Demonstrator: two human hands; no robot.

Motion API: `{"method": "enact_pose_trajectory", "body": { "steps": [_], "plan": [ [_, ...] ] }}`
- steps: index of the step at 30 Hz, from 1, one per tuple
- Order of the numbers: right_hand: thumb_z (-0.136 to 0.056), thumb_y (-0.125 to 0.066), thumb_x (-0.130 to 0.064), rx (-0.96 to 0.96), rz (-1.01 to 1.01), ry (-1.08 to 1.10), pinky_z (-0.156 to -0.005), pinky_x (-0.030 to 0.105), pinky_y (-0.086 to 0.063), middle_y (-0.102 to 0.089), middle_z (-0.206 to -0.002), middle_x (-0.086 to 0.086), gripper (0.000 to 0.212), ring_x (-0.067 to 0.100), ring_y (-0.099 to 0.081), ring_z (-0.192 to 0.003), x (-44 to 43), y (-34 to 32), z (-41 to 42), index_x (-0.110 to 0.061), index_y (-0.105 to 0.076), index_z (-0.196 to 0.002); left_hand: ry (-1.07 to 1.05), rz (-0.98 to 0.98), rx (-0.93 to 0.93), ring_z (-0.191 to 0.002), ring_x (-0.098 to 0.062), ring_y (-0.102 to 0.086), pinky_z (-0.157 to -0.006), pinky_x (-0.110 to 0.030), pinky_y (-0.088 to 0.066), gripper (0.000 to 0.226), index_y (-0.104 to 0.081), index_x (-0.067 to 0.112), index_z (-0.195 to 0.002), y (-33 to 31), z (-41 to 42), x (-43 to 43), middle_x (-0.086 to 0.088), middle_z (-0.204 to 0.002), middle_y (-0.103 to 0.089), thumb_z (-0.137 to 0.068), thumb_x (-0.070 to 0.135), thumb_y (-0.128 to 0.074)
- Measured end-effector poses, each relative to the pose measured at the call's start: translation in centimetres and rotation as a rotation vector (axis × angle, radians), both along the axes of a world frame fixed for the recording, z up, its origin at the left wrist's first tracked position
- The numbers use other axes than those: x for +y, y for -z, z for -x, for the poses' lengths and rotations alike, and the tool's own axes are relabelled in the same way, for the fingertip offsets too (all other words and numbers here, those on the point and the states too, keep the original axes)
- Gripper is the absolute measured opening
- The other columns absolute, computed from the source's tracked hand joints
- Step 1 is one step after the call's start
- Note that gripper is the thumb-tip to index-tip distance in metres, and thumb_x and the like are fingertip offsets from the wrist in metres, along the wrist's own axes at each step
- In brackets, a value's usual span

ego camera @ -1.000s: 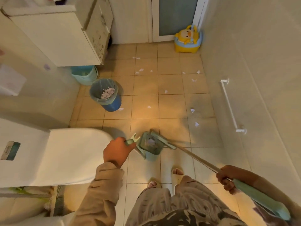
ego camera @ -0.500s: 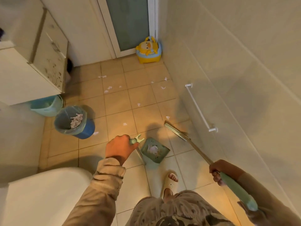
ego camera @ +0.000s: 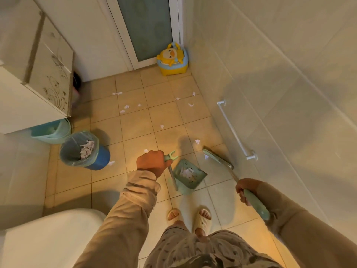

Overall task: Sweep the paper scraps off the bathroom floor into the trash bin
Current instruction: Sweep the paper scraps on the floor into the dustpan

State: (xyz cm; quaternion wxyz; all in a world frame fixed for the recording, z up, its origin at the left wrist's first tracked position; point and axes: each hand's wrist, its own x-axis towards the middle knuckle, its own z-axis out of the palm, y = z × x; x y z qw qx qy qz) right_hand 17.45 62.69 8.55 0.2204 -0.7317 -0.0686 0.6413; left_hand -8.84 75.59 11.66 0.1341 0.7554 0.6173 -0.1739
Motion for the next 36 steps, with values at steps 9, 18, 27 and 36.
{"method": "enact_pose_trajectory", "body": {
  "steps": [9,18,27,36],
  "plan": [
    [-0.09,-0.038,0.004,0.272,0.266,-0.184,-0.03,0.012,-0.037,-0.044,-0.032,0.01,0.041,0.016,-0.043,-0.019,-2.3,-1.5,-2.4,-0.006,-0.042,-0.051,0.038,0.007,-0.006,-0.104,-0.031,-0.061,-0.082,-0.036,-0.049,0.046,-0.058,0.009,-0.111,0.4,0.4,1.1,-0.012,-0.115,-0.065,-0.094,0.049,-0.041],
    [-0.087,-0.04,0.007,0.353,0.213,0.022,-0.028,0.018,-0.044,-0.047,-0.033,0.015,0.041,0.021,-0.045,-0.019,-2.8,-2.8,-3.0,-0.003,-0.046,-0.048,-0.012,-0.055,-0.046,-0.101,-0.03,-0.063,-0.081,-0.034,-0.049,0.047,-0.062,0.012,-0.107,0.2,2.1,2.8,-0.01,-0.111,-0.068,-0.091,0.053,-0.045],
    [-0.091,-0.04,0.003,0.042,0.193,-0.254,-0.03,0.009,-0.028,-0.037,-0.028,0.007,0.045,0.013,-0.035,-0.018,5.4,-2.0,-3.7,-0.006,-0.041,-0.047,-0.186,-0.059,-0.136,-0.095,-0.028,-0.065,-0.078,-0.032,-0.05,0.045,-0.066,0.015,-0.103,0.2,1.7,4.6,-0.009,-0.104,-0.07,-0.087,0.054,-0.05],
    [-0.091,-0.038,0.002,-0.092,0.042,-0.433,-0.03,0.01,-0.026,-0.033,-0.026,0.002,0.044,0.01,-0.033,-0.02,17.4,-1.7,-8.3,-0.01,-0.034,-0.049,-0.261,-0.024,-0.102,-0.098,-0.029,-0.064,-0.082,-0.034,-0.05,0.046,-0.065,0.013,-0.106,0.4,-3.1,7.8,-0.011,-0.107,-0.069,-0.089,0.053,-0.049]
  ]
}}
